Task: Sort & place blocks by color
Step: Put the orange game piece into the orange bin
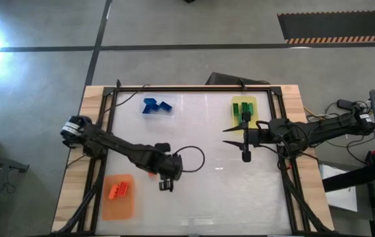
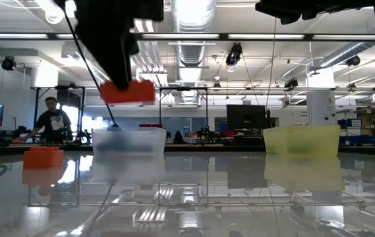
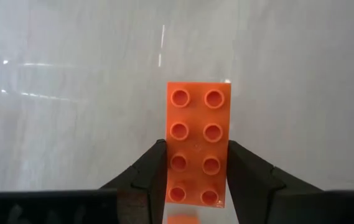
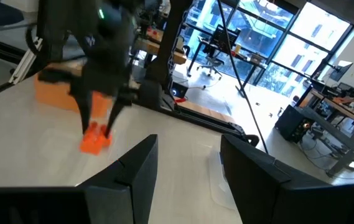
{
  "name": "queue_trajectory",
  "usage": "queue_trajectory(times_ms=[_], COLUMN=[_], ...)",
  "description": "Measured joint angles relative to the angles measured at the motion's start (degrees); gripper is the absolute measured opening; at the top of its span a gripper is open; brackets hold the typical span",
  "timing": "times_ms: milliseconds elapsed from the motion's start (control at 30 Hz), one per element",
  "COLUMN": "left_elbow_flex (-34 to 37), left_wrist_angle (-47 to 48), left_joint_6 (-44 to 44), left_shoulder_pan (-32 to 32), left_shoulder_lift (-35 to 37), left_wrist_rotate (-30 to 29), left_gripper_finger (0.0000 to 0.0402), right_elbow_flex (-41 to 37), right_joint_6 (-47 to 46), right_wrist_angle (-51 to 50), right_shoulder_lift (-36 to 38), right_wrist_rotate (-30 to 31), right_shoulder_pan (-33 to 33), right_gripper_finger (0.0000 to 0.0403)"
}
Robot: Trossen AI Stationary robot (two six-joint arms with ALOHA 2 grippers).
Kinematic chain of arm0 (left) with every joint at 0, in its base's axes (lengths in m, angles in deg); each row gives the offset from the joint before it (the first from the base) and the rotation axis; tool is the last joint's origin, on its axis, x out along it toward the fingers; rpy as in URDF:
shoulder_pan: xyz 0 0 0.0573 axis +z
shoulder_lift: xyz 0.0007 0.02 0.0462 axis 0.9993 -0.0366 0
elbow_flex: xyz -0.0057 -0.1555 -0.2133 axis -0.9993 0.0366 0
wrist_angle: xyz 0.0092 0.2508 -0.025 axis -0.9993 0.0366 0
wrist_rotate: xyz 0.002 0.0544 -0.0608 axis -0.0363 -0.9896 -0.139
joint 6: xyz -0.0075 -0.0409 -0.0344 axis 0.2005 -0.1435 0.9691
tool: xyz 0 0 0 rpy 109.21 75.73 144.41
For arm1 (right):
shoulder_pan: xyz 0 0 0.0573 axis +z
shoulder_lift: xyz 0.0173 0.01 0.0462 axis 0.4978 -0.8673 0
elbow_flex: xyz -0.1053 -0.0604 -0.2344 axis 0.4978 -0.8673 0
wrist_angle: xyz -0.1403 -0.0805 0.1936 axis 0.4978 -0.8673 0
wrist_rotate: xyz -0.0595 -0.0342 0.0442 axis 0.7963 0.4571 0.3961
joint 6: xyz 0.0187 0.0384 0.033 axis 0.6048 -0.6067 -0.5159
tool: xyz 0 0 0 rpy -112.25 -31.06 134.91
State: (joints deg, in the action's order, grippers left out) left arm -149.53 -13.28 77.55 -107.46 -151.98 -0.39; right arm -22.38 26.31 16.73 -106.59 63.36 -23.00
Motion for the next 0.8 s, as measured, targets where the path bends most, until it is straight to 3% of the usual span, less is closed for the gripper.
queue_trajectory(times_ms=[233,400,567,700,800], left_elbow_flex=[-8.35,-12.02,-13.25,-12.67,-12.00], left_wrist_angle=[7.02,14.03,19.78,25.74,26.36], left_joint_6=[10.34,25.35,47.33,67.72,73.57], left_shoulder_pan=[-6.18,-11.39,-17.54,-22.73,-26.51], left_shoulder_lift=[0.04,0.04,0.09,0.09,-0.04], left_wrist_rotate=[0.41,5.86,16.43,34.41,36.21], left_gripper_finger=[0.0114,0.0114,0.0114,0.0127,0.0131], right_elbow_flex=[0.02,0.02,0.02,0.02,0.02], right_joint_6=[0.00,-0.02,-0.02,-0.02,-0.02], right_wrist_angle=[0.00,0.01,0.01,0.01,0.03], right_shoulder_lift=[0.00,0.00,0.00,0.00,0.00], right_wrist_rotate=[0.01,-0.02,-0.02,-0.02,-0.02], right_shoulder_pan=[0.00,0.00,0.00,0.00,0.00], right_gripper_finger=[0.0166,0.0166,0.0166,0.0166,0.0166])
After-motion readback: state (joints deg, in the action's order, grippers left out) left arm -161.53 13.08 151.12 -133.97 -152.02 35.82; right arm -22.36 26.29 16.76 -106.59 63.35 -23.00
